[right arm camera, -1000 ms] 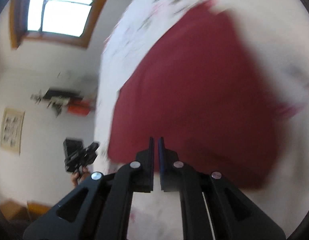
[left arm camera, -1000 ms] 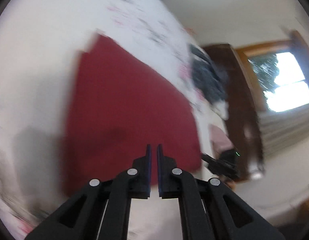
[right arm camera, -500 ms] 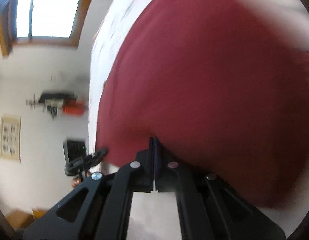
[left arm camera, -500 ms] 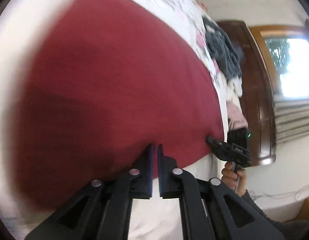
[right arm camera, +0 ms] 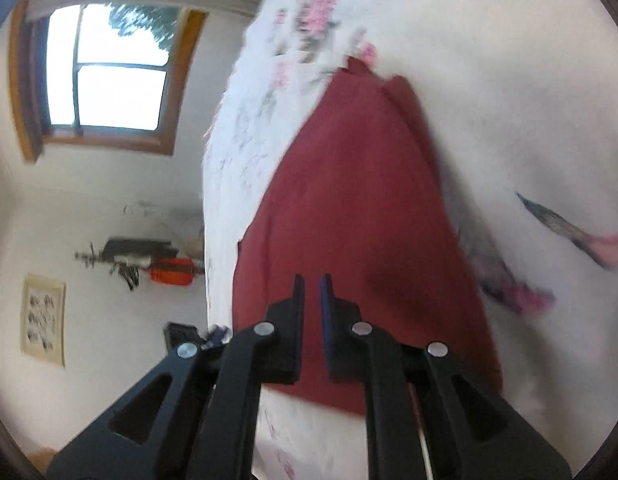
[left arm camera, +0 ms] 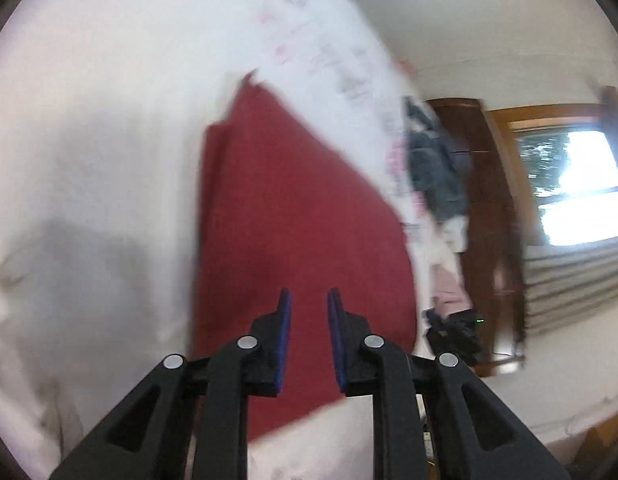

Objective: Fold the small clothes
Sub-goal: 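Lower the folded sweater onto the bedspread and open both grippers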

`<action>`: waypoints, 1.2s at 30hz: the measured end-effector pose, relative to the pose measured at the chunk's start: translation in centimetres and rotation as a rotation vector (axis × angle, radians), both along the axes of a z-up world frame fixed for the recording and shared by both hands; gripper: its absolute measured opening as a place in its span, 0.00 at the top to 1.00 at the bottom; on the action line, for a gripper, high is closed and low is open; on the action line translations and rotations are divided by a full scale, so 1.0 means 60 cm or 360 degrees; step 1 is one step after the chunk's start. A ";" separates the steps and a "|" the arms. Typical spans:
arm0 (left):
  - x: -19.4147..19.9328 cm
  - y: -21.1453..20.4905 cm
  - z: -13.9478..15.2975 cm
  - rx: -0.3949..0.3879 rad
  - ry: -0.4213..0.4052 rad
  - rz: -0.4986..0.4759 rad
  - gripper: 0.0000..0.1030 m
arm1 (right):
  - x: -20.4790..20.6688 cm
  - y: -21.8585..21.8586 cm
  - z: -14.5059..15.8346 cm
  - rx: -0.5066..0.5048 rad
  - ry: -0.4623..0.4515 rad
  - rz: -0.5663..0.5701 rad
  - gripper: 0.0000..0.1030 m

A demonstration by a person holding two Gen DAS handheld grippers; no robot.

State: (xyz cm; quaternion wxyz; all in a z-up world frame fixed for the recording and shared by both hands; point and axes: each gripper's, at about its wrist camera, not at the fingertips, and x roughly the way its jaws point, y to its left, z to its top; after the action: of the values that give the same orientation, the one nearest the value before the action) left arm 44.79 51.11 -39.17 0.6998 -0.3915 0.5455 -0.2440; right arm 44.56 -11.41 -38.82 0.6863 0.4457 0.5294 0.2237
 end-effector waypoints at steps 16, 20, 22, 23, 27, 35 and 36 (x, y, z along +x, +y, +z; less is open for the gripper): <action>0.131 -0.004 -0.060 0.0086 0.0233 0.0051 0.99 | 0.108 -0.052 -0.037 -0.0119 0.0081 0.0006 0.96; 0.152 -0.015 0.004 -0.0043 -0.0002 0.0014 0.75 | 0.130 -0.052 0.011 -0.0069 -0.0054 0.0032 0.92; 0.165 -0.018 0.001 -0.0037 0.0005 0.0039 0.75 | 0.151 -0.045 0.006 -0.0104 -0.0039 0.0039 0.90; 0.172 -0.017 -0.007 -0.0030 0.0037 0.0062 0.73 | 0.159 -0.048 -0.006 -0.0124 -0.0004 0.0034 0.89; 0.201 -0.009 -0.051 0.0123 0.0247 0.0100 0.84 | 0.174 -0.067 -0.036 -0.0328 0.0099 -0.0032 1.00; 0.193 0.074 0.002 0.0257 0.0184 0.0242 0.53 | 0.049 0.086 0.130 -0.1047 -0.0362 0.0274 0.72; 0.183 0.085 0.004 0.0257 0.0203 0.0252 0.51 | 0.028 0.114 0.139 -0.1128 -0.0411 0.0342 0.60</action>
State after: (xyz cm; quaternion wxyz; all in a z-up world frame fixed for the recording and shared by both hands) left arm 55.77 56.20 -38.93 0.7100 -0.3904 0.5741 -0.1180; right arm 46.25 -4.56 -30.51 0.8314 0.0912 0.5267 0.1520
